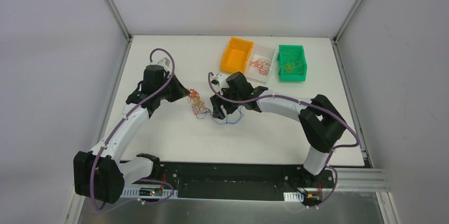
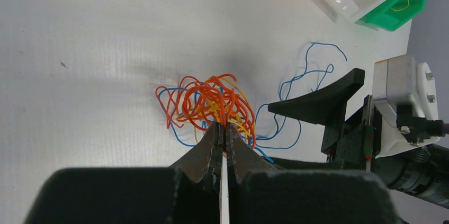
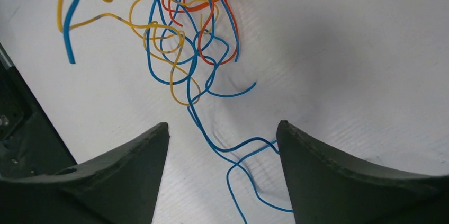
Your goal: Untangle the cables
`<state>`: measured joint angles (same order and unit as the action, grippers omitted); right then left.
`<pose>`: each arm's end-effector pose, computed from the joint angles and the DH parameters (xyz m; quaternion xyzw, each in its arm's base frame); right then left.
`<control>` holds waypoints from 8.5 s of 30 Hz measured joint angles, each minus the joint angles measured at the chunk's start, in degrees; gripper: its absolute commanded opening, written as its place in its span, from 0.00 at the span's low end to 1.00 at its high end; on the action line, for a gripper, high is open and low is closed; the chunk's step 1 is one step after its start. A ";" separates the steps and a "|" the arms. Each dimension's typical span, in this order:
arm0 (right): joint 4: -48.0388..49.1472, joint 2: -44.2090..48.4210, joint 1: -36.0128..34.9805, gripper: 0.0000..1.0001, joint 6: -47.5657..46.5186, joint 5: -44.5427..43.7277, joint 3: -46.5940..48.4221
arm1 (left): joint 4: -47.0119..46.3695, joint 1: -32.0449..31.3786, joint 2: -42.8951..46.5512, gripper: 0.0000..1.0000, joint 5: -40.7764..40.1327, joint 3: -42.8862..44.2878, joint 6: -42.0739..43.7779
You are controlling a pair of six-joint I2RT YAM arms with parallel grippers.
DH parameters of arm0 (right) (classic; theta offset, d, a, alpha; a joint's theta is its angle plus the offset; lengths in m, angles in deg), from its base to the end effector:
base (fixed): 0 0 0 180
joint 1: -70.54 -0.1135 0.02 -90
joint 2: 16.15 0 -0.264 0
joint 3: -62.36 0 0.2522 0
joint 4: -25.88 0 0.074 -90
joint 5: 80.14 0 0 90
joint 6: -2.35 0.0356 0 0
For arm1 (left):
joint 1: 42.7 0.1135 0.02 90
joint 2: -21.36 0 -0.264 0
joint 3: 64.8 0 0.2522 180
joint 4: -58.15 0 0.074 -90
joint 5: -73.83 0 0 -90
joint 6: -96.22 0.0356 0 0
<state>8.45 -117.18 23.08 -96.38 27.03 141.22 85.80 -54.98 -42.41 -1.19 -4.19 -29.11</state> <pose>0.2541 0.2925 0.2086 -0.4774 0.7593 0.2670 0.3524 0.2406 -0.0618 0.2809 -0.1092 0.8576 -0.3013 0.4022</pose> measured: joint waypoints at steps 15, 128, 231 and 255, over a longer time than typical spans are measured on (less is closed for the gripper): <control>4.90 10.93 7.78 0.00 9.99 -8.11 -9.88 | 3.52 0.00 3.56 0.00 -7.93 0.02 1.86; -7.28 -41.00 26.97 0.00 29.42 -10.56 59.47 | 10.27 0.02 1.92 0.06 -5.79 2.43 2.34; -11.61 -40.57 5.27 0.00 -18.18 -57.42 61.22 | 10.60 0.02 0.13 0.09 -0.20 3.58 4.76; -24.52 -36.81 17.42 0.32 6.99 -33.24 57.66 | 10.62 0.02 0.13 0.10 0.04 3.58 4.72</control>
<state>-16.07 -153.99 40.50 -89.39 -6.22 198.88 96.42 -54.96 -42.28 -1.14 -0.60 -24.39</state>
